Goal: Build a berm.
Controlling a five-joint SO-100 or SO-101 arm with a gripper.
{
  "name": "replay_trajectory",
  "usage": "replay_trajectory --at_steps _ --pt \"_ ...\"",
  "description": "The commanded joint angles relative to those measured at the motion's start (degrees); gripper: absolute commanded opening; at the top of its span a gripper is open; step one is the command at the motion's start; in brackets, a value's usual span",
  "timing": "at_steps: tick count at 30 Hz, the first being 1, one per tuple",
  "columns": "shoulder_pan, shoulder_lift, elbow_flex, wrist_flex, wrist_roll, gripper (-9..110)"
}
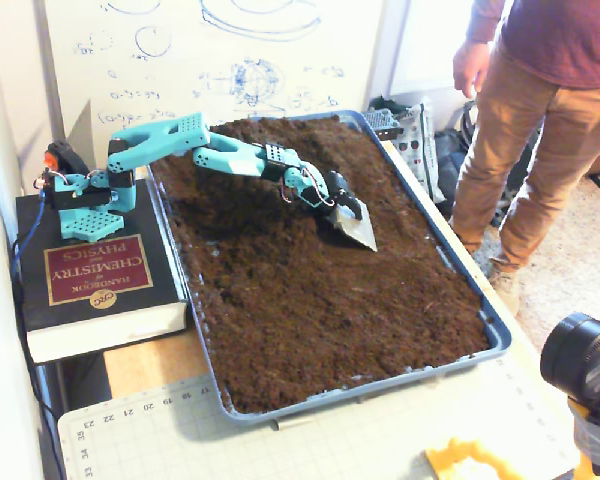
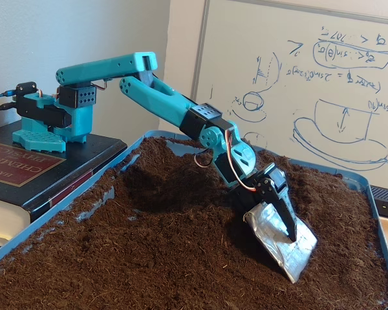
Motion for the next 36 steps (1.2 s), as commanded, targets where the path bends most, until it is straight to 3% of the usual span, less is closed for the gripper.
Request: replay_trajectory --at_steps 1,9,16,24,36 --pt "-2.4 3.5 -0.9 3.3 -0.3 0" --pt "-3.8 9.8 8.3 9.4 -0.4 0" --pt "-4.1 16.2 19.2 9.8 -0.7 0" --pt "-3.5 23.1 31.8 9.8 -7.8 0" --pt "-4.0 32.3 45.8 9.8 -8.3 0"
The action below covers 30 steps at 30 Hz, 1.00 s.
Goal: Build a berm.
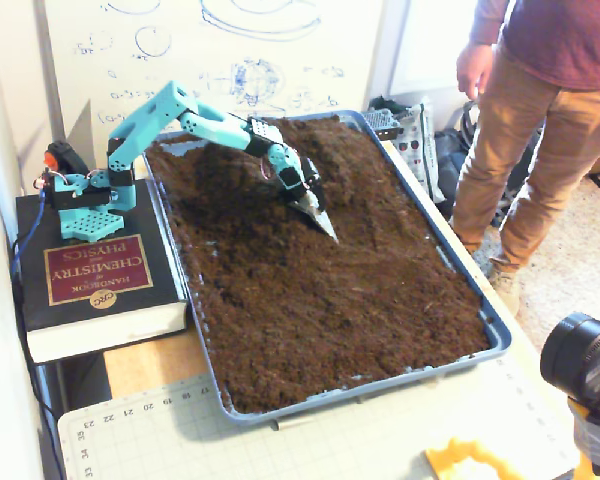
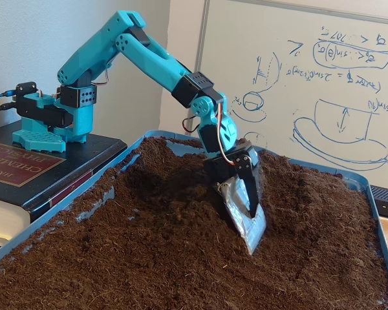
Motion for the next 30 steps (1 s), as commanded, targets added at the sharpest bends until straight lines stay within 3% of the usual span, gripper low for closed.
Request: replay_trajectory --at_steps 1,15,30 --pt "-1.2 4.3 6.7 2.5 -1.1 0" --pt "-3.0 13.4 13.1 1.7 -0.1 0" --pt "-2.4 20.3 -6.8 1.8 4.0 0"
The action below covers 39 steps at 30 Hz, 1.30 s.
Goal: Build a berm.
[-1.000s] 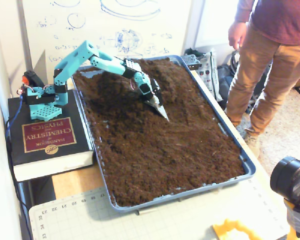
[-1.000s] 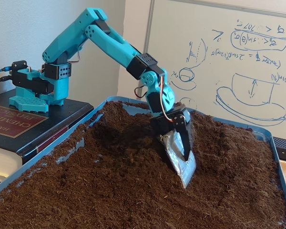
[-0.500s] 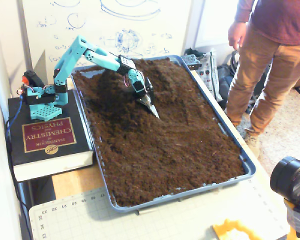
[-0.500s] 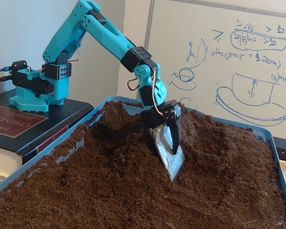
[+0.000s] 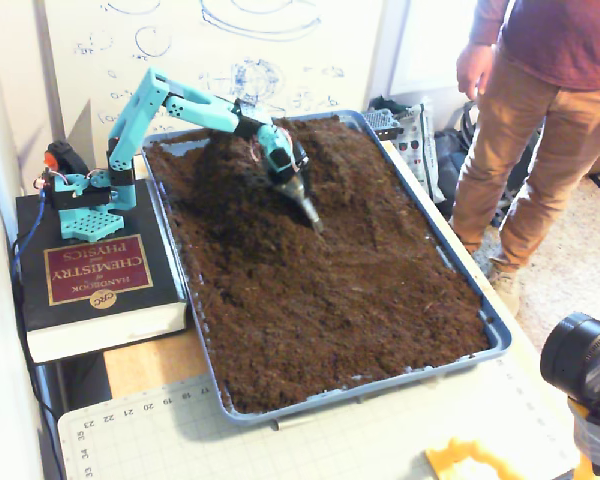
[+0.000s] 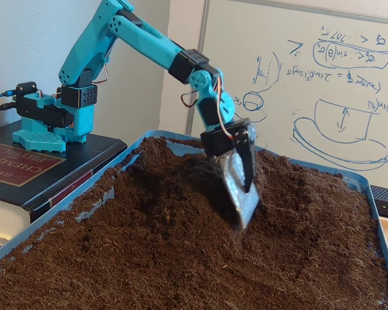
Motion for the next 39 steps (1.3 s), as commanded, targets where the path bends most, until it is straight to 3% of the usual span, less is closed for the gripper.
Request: replay_trajectory --at_steps 1,7,17,32,39 --pt "-0.3 7.6 -11.0 -0.4 4.6 0" --pt "-3.2 0.1 -19.6 -0.5 13.1 0" --pt "-6.2 -21.4 -36.3 -0.4 16.3 0" --pt "-8.3 -30.9 -36.0 0.3 15.4 0" --pt "-9.8 -27.3 -26.6 0.1 15.4 0"
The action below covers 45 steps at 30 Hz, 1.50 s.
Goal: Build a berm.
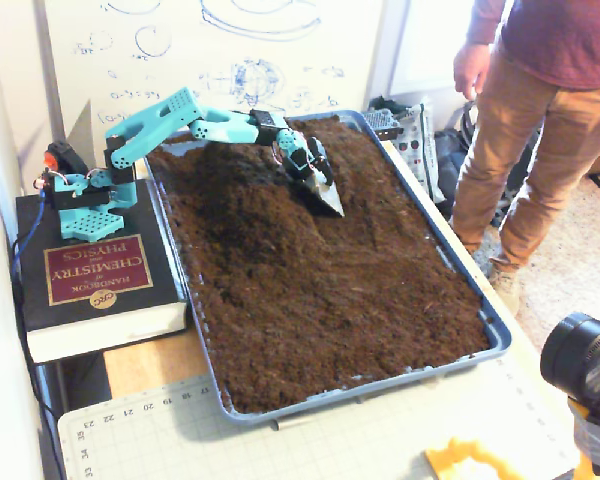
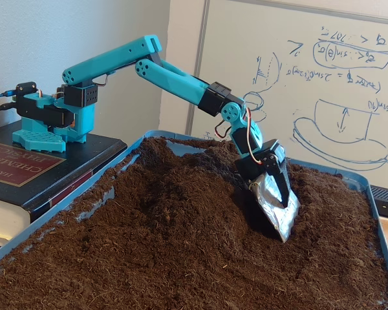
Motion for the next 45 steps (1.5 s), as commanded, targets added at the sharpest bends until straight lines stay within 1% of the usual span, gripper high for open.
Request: replay_trajectory --at_steps 1,10,25,31,39,45 --pt "-2.0 4.8 5.6 0.6 -0.3 0" --pt "-4.5 16.5 23.3 0.2 -0.3 0" --pt "-5.8 30.9 40.2 0.2 -0.3 0" --pt "-6.0 35.9 43.1 0.2 0.1 0" --pt "-3.8 44.6 41.9 0.1 1.3 0" --pt "-2.8 49.0 37.9 0.1 9.8 0"
